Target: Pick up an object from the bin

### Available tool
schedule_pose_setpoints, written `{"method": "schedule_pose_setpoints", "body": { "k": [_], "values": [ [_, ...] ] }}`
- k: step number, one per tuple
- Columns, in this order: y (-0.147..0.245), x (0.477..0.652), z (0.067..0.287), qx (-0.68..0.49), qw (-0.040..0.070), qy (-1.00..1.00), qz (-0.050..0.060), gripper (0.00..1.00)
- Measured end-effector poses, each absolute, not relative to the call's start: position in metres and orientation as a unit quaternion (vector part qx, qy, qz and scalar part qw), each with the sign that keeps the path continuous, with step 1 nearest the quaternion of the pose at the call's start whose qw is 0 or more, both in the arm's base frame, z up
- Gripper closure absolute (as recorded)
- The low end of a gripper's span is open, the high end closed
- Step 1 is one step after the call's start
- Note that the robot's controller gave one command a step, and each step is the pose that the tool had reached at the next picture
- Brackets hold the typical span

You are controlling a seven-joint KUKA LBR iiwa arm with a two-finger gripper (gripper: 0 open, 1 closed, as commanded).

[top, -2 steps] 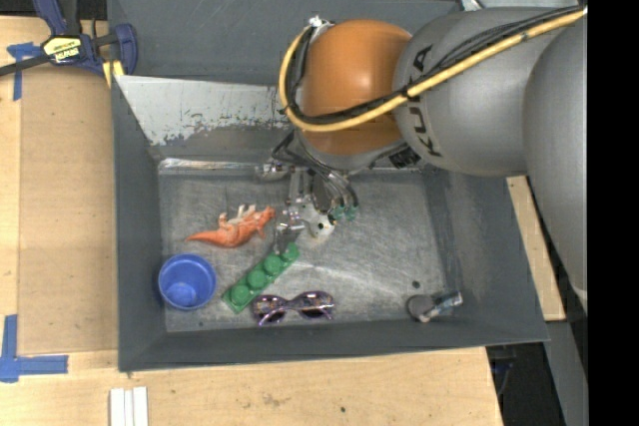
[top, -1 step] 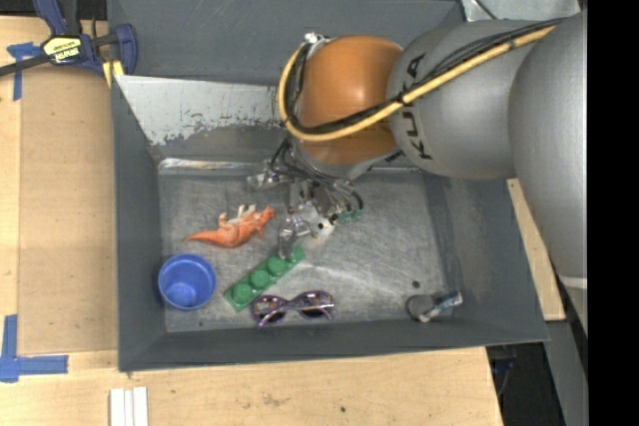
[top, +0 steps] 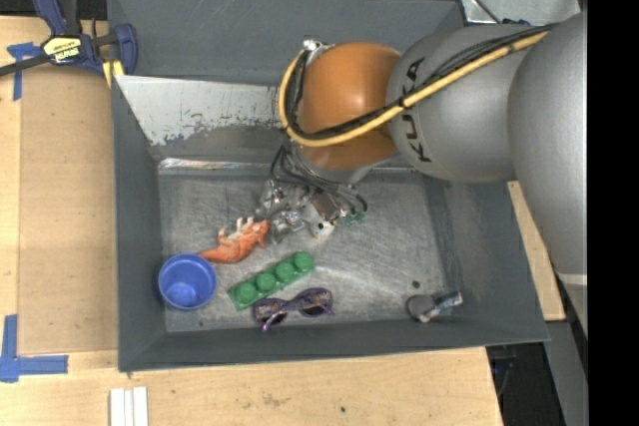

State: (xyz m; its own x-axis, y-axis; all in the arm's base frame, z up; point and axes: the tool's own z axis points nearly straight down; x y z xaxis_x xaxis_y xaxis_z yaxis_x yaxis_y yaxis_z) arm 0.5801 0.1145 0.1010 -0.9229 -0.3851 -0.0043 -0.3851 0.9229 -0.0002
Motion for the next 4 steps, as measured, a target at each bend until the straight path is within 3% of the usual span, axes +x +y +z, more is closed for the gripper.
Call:
{"method": "schedule_pose_setpoints", "body": {
  "k": [1, 2, 4],
  "values": [
    [0.1146, 0.5800, 0.1009, -0.196, 0.002, 0.981, 0.000, 0.00],
    [0.1145, 0.5799, 0.1009, -0.196, 0.002, 0.981, 0.000, 1.00],
    [0.1144, 0.5799, 0.1008, -0.195, 0.001, 0.981, 0.000, 1.00]
  ]
}}
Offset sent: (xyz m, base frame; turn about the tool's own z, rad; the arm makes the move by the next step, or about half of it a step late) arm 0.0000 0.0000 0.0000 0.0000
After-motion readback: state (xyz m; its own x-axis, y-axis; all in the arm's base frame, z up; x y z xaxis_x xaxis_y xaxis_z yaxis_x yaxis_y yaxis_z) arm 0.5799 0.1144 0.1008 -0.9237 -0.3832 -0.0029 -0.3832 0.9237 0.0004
